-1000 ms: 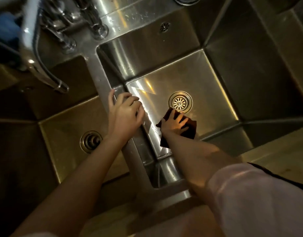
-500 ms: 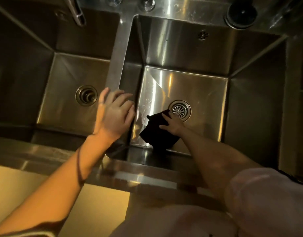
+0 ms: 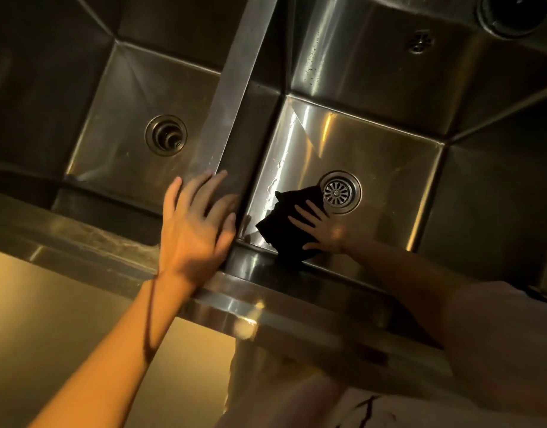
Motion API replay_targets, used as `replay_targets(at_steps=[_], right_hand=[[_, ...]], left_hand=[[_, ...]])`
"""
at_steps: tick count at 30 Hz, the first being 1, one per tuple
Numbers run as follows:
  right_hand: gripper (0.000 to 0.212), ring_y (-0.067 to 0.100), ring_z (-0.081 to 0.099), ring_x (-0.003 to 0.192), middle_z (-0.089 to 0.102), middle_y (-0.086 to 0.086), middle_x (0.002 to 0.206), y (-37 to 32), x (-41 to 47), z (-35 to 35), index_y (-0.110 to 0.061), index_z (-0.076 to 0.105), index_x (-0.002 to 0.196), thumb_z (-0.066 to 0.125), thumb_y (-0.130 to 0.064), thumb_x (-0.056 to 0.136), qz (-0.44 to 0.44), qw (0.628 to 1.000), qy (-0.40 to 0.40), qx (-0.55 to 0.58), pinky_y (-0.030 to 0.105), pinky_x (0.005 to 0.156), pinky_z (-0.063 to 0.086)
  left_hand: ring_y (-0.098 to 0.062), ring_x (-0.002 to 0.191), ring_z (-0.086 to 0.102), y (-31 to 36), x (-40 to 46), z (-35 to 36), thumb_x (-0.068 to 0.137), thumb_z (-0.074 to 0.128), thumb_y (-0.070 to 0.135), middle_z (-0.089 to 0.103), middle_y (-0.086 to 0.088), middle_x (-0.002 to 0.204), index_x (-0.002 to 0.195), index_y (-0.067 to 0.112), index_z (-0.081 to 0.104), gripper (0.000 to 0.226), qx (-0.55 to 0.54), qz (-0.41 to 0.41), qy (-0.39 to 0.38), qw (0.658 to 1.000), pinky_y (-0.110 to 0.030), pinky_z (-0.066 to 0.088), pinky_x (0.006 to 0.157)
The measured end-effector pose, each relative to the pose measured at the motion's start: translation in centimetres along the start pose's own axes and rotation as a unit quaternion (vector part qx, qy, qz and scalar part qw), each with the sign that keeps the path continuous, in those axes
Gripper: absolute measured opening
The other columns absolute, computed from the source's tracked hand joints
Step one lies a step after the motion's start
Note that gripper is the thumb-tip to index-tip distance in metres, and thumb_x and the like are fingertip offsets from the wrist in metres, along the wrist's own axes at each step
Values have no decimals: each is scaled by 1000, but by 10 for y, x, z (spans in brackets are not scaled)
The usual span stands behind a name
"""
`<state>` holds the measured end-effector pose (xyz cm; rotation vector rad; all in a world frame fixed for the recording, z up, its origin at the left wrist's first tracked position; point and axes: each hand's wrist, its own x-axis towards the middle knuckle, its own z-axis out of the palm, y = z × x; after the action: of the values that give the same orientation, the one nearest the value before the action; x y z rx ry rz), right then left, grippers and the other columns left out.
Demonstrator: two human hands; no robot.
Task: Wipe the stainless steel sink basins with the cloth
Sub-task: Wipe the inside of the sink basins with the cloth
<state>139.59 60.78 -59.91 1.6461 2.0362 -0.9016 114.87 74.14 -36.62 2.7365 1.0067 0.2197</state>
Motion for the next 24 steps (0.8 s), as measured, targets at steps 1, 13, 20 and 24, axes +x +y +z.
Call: replay_targets(at_steps=[1,13,20,24], right_hand=[[78,42,30,138,31,11,154,0,4,5,-28,-5,152,7,-72,88,3,1000,-3,3,68,103,29],[70,45,12,143,15,9,159,-28,46,-6,-38,5,148,29,-63,88,-82,991,109,-12,75,102,21],[66,40,2,146,7,2,161,-32,60,-7,-41,16,149,34,-60,88,-41,992,117,-16,69,110,10],[65,34,0,147,3,-3,161,-10,78,-33,-42,13,149,37,-57,90,2,993,121,-3,61,112,11]], left_hand=[[-31,130,41,0,0,0,91,47,26,54,-15,136,108,7,68,33,-2,2,10,1000,-52,21,112],[-34,130,44,1,1,1,92,51,19,56,-13,136,108,7,69,27,13,24,3,1000,-49,22,113],[-31,130,46,3,1,-1,90,53,18,56,-14,134,110,7,69,28,6,16,6,1000,-50,26,112],[-31,130,45,4,1,-2,89,53,19,55,-14,136,111,7,68,30,11,16,1,1000,-50,25,113]])
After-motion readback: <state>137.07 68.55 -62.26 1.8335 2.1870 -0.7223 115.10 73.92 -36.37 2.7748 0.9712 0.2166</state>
